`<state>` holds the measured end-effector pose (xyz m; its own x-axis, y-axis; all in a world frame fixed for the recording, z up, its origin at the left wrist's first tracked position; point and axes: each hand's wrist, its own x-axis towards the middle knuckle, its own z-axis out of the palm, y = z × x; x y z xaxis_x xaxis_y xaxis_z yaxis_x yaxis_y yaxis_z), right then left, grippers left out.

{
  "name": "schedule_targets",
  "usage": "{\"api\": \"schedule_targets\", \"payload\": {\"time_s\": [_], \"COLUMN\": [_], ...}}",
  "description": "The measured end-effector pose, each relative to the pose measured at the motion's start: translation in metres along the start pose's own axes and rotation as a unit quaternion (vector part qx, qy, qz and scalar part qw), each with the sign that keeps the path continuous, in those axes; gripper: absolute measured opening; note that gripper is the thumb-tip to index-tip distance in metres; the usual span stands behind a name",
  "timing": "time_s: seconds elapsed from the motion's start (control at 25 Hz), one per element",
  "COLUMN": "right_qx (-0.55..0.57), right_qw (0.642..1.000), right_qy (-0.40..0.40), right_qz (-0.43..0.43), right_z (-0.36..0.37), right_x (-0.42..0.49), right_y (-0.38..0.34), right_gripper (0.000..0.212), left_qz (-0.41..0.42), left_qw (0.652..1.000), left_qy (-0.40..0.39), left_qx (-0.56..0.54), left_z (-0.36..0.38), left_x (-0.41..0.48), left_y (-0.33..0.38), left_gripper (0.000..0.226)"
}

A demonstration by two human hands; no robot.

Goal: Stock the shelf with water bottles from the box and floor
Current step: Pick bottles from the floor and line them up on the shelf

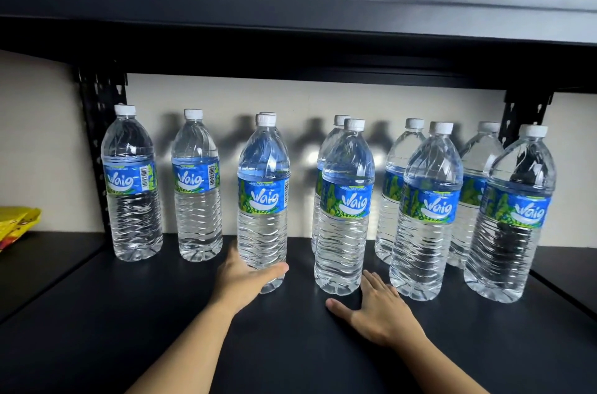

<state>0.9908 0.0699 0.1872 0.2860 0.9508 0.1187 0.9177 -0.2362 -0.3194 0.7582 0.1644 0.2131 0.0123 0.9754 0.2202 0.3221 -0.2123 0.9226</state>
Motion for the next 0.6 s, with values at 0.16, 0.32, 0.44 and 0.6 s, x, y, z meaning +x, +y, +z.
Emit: {"api": "schedule_targets", "payload": {"time_s": [0.16,0.32,0.44,0.6], "right_qx": [-0.001,-0.001,0.003,0.008], "right_qw": [1.0,1.0,1.0,1.0], "right_qy": [0.003,0.006,0.002,0.0], "right_qz": [-0.001,-0.002,0.001,-0.005], "right_z": [0.0,0.0,-0.001,-0.001], "right_x": [0.0,0.0,0.0,0.0], "right_y": [-0.001,-0.001,0.0,-0.001], "right_gripper": [0.111,0.11,0.112,0.111], "left_qz": [0.011,0.019,0.058,0.081], "left_qw": [1.0,1.0,0.998,0.997], "left_qy": [-0.003,-0.012,-0.013,0.008], "left_qx": [-0.001,0.002,-0.004,-0.009], "left_z": [0.001,0.0,0.0,0.001], "left_x": [0.001,-0.001,-0.006,-0.008], "left_y": [-0.004,-0.006,0.001,0.001], "left_gripper": [0.068,0.062,0.036,0.043]}}
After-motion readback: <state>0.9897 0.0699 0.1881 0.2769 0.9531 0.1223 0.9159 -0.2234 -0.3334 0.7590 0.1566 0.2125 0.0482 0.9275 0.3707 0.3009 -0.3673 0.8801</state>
